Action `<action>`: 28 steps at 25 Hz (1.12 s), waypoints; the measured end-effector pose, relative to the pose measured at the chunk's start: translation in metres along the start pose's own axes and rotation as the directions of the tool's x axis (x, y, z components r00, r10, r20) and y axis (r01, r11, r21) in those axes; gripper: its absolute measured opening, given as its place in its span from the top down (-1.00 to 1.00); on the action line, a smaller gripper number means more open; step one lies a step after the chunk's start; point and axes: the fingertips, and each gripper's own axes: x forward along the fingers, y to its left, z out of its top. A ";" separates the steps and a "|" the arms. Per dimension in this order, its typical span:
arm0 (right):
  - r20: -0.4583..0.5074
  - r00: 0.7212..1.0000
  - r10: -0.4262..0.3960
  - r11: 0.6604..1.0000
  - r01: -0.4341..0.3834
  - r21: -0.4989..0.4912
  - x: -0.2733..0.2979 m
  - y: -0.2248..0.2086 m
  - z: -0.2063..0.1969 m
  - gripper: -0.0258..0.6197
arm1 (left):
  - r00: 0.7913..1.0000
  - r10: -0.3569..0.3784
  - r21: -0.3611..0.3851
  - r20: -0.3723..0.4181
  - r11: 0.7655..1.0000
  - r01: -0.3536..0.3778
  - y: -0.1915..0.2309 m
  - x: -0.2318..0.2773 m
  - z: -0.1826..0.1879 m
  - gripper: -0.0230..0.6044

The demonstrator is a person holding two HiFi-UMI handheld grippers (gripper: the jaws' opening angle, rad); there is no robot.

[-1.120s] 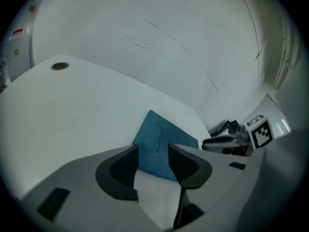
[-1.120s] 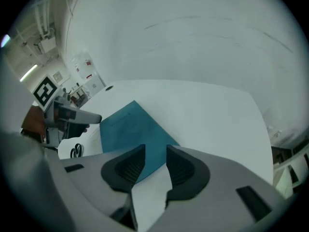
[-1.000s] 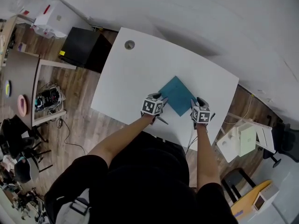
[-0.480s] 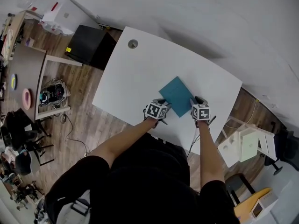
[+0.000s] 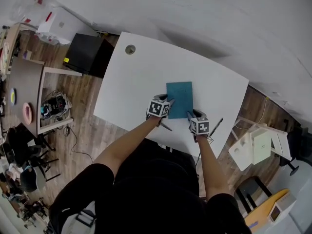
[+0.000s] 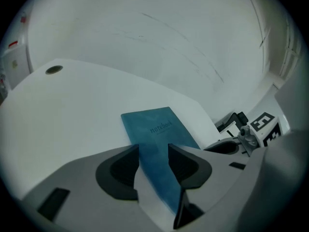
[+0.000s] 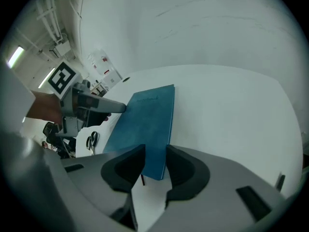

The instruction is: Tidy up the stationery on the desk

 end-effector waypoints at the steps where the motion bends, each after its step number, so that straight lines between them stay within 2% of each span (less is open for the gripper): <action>1: 0.003 1.000 0.006 1.000 -0.006 0.006 0.002 0.007 -0.002 0.48 | 1.000 0.009 0.013 0.003 1.000 -0.010 0.004 0.002 0.004 0.35; 8: 0.012 1.000 0.002 1.000 -0.002 -0.015 0.019 0.044 0.003 0.48 | 0.999 0.005 0.021 0.039 1.000 -0.006 0.028 0.004 0.039 0.35; 14: 0.004 0.999 -0.054 0.997 0.054 0.046 0.027 0.046 0.013 0.48 | 0.999 -0.026 0.044 0.039 0.999 0.024 0.037 0.005 0.046 0.35; 21: -0.002 0.997 -0.073 0.994 0.073 0.077 0.052 0.062 0.048 0.48 | 0.996 -0.076 0.050 0.047 0.996 0.073 0.063 -0.003 0.068 0.35; 24: -0.011 0.995 -0.098 0.990 0.098 0.105 0.064 0.069 0.063 0.48 | 0.997 -0.068 0.066 0.044 0.996 0.065 0.079 -0.014 0.072 0.35; 28: 0.002 0.992 -0.128 0.984 0.126 0.128 0.080 0.076 0.086 0.48 | 0.997 -0.057 0.034 0.050 0.998 0.056 0.109 -0.030 0.072 0.35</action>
